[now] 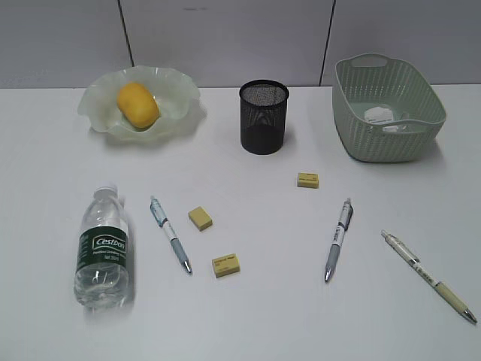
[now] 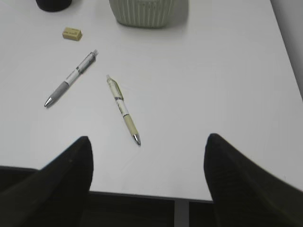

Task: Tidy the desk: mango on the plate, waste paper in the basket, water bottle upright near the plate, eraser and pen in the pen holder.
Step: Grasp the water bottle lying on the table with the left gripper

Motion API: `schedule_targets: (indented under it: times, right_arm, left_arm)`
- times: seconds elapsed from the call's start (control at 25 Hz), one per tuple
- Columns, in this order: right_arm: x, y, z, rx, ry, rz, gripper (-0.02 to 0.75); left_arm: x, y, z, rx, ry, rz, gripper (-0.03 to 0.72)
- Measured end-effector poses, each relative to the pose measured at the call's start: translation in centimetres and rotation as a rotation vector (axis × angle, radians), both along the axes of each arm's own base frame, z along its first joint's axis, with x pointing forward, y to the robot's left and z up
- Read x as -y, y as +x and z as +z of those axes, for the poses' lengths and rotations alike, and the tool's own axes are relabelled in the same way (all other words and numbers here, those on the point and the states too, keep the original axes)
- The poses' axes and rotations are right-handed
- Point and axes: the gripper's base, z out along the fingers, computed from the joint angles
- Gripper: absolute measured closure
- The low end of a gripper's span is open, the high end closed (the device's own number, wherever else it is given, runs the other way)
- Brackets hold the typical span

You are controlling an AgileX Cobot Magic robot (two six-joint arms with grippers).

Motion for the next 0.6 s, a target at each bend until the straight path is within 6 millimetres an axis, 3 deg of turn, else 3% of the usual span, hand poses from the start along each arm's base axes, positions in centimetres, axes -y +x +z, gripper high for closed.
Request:
schedule_targets:
  times: [0.6]
  right_arm:
    - [0.03, -0.21, -0.86, 0.067, -0.002, 0.0, 0.171]
  left_arm:
    - [0.0, 0.0, 0.0, 0.0, 0.0, 0.0, 0.207]
